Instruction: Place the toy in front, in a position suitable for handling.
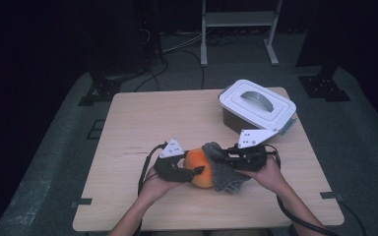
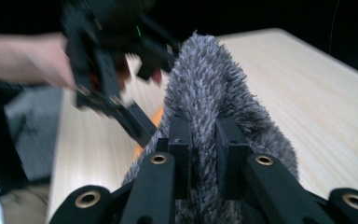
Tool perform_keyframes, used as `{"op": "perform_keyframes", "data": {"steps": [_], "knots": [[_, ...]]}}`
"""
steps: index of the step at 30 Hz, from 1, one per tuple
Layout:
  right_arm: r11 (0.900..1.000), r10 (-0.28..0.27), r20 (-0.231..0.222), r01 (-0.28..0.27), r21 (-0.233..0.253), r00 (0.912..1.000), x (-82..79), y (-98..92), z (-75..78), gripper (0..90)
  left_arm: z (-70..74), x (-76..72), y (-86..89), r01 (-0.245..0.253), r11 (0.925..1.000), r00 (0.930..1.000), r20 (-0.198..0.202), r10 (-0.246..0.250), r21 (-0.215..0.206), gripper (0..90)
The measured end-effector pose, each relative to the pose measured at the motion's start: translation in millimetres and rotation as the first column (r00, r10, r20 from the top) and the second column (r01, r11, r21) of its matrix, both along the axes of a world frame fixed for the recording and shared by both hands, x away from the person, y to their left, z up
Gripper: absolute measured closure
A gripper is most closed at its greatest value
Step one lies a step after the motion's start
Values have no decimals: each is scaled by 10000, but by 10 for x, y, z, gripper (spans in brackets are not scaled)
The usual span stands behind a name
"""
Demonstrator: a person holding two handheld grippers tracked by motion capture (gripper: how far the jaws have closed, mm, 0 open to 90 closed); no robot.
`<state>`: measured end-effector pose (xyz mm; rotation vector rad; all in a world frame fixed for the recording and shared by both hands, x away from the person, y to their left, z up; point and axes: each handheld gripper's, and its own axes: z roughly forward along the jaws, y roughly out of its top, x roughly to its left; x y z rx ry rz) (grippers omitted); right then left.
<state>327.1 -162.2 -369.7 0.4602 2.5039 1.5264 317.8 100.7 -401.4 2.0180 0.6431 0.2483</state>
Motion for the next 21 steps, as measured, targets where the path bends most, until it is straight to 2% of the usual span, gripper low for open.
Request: {"op": "perform_keyframes", "data": {"steps": [3, 4, 6, 9, 11, 13, 16, 19, 21], "knots": [[10000, -7, -262, 5, -72, 9997, 31, -7, -82, 780, -22, 4, 29, 234, 9997, 9997, -10, -234, -93, 208], [10000, 8, -462, -4, 76, 9989, 44, -60, -153, 780, -31, 11, 64, 460, 9988, 9989, 132, -457, -176, 190], [9999, 44, -550, -36, 138, 9985, 38, -101, -180, 780, -34, 26, 74, 717, 9970, 9970, 298, -708, -289, 168], [9998, 203, -553, -200, 55, 9983, 19, -181, -205, 780, -52, 81, 72, 985, 9949, 9949, 245, -980, -210, 102], [9997, 254, -565, -256, -17, 9981, 10, -233, -215, 780, -78, 131, 71, 1369, 9901, 9905, 209, -1362, -313, 90], [9989, 458, -687, -460, -14, 9966, 4, -293, -235, 780, -105, 189, 39, 1906, 9804, 9816, 27, -1907, -500, 84], [9984, 562, -798, -559, 61, 9952, 8, -352, -263, 777, -131, 240, -27, 2447, 9676, 9692, -142, -2460, -625, 112], [9993, 354, -840, -343, 143, 9958, 37, -403, -285, 776, -114, 222, -40, 2492, 9663, 9681, -93, -2503, -649, 185], [10000, 66, -809, -60, 73, 9967, 62, -411, -285, 776, -102, 171, -39, 2567, 9655, 9664, -54, -2572, -441, 208]]}}
